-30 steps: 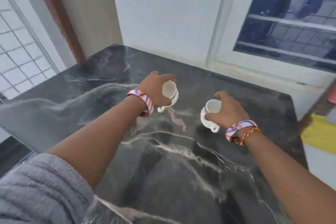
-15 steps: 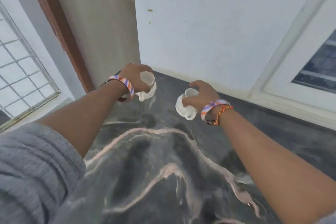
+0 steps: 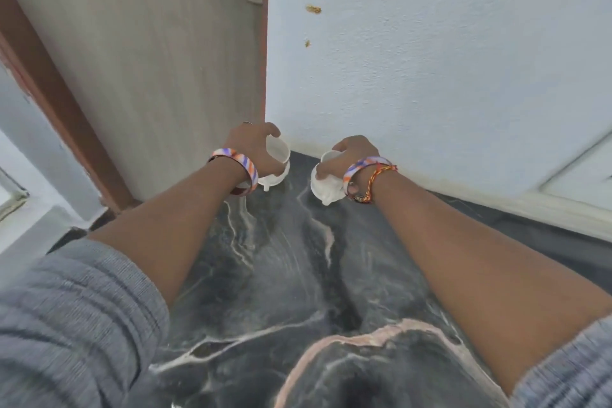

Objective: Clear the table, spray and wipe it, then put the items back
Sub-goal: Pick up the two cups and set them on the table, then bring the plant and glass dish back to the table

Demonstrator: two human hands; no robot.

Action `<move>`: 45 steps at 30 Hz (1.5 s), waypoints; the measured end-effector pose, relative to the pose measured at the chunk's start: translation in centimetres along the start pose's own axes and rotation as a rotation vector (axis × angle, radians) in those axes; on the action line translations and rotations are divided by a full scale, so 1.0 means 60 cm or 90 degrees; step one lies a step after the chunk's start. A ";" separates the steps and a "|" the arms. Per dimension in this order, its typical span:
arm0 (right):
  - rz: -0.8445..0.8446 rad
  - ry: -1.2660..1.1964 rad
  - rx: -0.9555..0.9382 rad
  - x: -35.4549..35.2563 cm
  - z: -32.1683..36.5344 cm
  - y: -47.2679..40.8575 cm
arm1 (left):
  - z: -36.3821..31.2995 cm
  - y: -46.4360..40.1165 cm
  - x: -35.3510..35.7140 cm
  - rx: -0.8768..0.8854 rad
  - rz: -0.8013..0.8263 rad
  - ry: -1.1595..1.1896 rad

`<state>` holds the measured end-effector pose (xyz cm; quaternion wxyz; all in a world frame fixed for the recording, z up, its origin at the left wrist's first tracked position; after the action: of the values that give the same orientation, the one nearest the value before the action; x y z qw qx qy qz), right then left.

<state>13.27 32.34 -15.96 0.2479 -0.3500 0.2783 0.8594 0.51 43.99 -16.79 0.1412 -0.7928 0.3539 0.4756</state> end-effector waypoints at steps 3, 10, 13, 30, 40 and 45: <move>-0.005 0.029 0.001 0.008 0.008 -0.016 | 0.009 -0.025 0.008 0.003 0.008 0.008; 0.014 0.025 -0.006 0.021 0.017 -0.035 | 0.016 -0.032 0.010 0.009 0.027 -0.001; 0.009 0.008 -0.018 0.008 0.013 -0.021 | 0.009 -0.011 -0.007 0.010 0.007 -0.021; -0.123 -0.016 -0.043 -0.197 -0.261 0.330 | -0.413 0.269 0.136 0.297 0.089 -0.005; -0.198 -0.015 0.115 -0.352 -0.654 0.685 | -0.765 0.549 0.417 0.481 0.258 -0.064; -0.247 -0.036 0.222 -0.401 -0.817 0.817 | -0.905 0.674 0.550 0.568 0.354 -0.098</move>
<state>20.77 -40.57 -12.64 0.4724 -0.3248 0.3429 0.7441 17.67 -29.23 -12.85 0.3589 -0.4948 0.7072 0.3554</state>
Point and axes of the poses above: each hand's wrist, its own y-axis away from the middle knuckle, its own x-axis out of the palm, z = x × y, the point moved 5 cm from there along -y, towards the middle knuckle, and after that the axes turned 7 degrees about z, right-handed, at the moved point
